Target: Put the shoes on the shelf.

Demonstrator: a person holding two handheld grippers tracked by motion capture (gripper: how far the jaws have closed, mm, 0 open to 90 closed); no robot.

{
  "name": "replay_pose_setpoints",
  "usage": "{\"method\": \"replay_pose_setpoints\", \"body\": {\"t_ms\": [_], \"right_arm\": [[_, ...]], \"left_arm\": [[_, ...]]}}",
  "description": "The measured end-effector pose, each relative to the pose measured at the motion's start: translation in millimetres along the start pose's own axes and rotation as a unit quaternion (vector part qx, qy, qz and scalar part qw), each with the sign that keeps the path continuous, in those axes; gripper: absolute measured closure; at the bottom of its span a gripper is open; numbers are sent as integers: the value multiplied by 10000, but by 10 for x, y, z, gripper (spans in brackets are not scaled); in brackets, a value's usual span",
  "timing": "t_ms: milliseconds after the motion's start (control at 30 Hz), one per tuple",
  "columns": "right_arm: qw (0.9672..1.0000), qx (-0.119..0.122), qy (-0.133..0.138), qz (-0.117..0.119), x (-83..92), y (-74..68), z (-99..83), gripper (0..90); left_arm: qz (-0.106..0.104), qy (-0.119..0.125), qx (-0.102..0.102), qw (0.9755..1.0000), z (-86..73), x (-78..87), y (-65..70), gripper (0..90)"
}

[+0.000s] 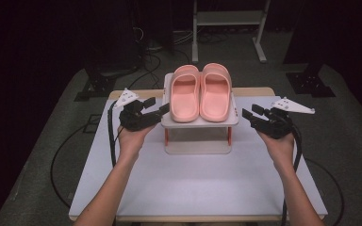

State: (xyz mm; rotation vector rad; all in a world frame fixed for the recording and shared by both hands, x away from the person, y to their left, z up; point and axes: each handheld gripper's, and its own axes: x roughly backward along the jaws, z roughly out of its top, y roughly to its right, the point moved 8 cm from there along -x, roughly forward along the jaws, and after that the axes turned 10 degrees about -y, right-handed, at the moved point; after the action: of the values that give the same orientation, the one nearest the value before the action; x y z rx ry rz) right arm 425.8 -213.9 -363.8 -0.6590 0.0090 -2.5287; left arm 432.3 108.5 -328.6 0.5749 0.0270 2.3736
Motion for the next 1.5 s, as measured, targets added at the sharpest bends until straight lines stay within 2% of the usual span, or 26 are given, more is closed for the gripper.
{"method": "replay_pose_setpoints", "body": {"t_ms": [433,767,1167,1500], "right_arm": [[10000,45,-27,-7,112,27,-160,469],[10000,50,-34,29,176,33,-282,412],[9999,82,39,50,257,27,-390,345],[9998,133,129,41,326,21,-491,297]], "left_arm": [[21,50,58,10000,-193,118,-10,304],[68,6,5,10000,-333,175,0,262],[79,-24,3,10000,-472,223,14,185],[188,-15,13,9998,-602,267,-1,115]]}}
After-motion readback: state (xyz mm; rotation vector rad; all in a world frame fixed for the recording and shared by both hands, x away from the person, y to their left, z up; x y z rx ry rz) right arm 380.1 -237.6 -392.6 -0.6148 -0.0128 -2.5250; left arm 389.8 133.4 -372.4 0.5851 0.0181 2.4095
